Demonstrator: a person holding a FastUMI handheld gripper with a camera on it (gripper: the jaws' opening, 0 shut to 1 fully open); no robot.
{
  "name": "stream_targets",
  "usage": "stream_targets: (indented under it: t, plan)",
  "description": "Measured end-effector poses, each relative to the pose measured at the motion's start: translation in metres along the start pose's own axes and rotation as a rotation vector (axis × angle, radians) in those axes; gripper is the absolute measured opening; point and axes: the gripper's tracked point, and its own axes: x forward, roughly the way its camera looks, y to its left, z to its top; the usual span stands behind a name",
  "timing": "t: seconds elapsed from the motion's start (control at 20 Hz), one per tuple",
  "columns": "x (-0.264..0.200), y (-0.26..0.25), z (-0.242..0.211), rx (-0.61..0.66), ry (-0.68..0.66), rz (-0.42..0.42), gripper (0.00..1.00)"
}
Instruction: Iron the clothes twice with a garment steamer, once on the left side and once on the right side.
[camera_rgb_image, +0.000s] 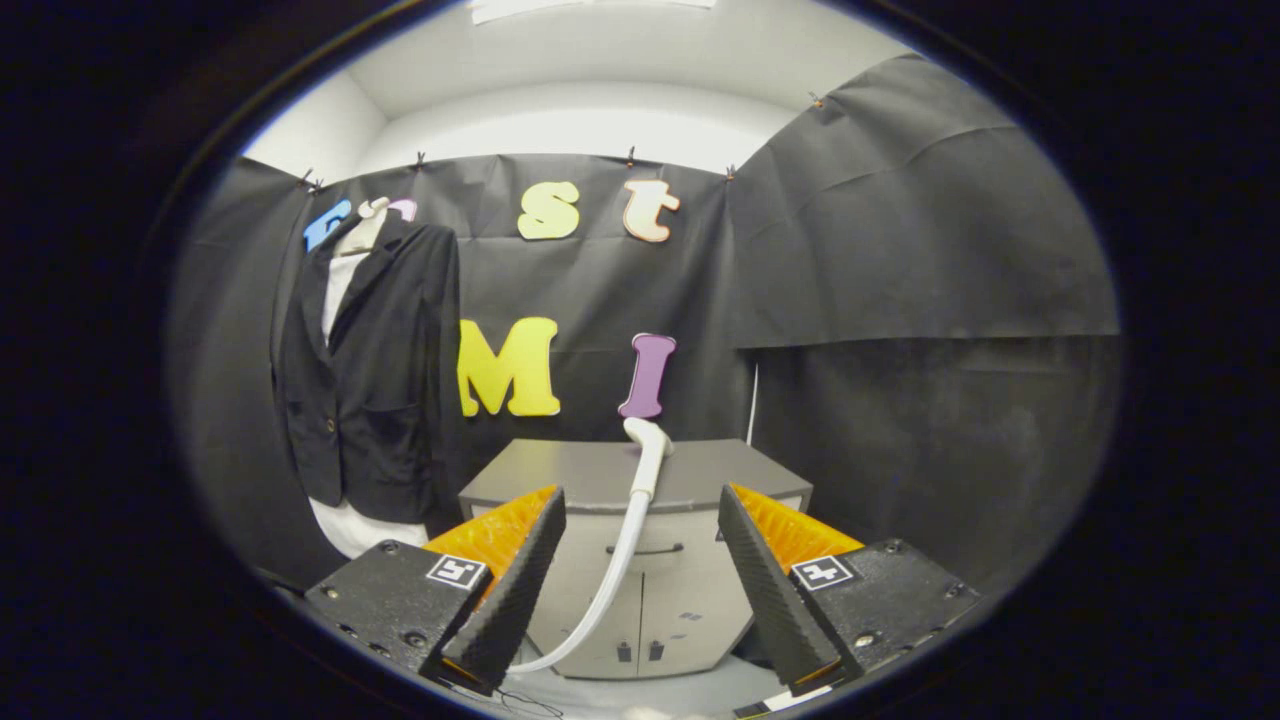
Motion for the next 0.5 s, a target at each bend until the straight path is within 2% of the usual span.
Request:
stream_targets:
  t: [0.3,0.5]
  plan:
    - [0.109,-0.026,0.031,0.019,0.002,0.05,0.96]
    - [0.191,-0.032,0.021,0.031,0.078,0.096,0.96]
